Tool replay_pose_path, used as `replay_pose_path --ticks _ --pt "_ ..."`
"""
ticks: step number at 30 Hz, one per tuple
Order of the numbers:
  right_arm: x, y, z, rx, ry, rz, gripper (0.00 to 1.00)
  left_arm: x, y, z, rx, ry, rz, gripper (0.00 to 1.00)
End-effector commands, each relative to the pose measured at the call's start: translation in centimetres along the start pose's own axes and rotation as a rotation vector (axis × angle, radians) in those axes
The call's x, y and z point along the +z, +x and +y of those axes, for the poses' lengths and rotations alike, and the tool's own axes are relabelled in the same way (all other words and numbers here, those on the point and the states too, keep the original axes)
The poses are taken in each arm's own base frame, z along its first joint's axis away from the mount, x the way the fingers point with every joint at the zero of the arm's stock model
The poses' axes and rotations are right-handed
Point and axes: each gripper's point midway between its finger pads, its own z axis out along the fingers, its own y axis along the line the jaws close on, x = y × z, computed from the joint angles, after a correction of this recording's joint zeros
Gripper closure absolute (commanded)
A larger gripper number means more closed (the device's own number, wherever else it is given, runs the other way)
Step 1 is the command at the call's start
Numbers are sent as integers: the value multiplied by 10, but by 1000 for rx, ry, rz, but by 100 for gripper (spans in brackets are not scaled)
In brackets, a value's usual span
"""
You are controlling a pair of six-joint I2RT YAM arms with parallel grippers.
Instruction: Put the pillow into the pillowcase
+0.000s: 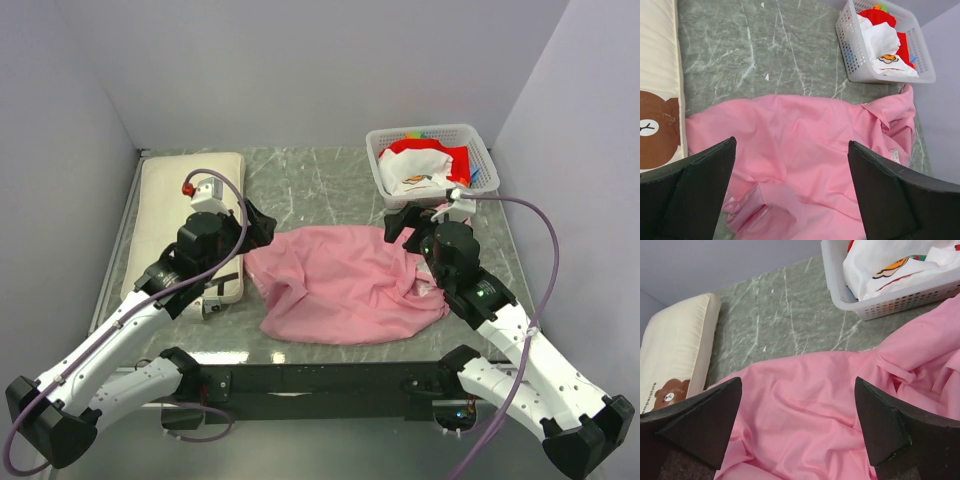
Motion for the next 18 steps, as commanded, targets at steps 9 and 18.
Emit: replay_pose_path --ticks 9,18 --pt "0 6 19 -49 -96 61 0 2 -9 0 -27 -12 -44 0" --pt "6 64 48 -37 -214 234 0 20 17 12 -30 -40 8 1"
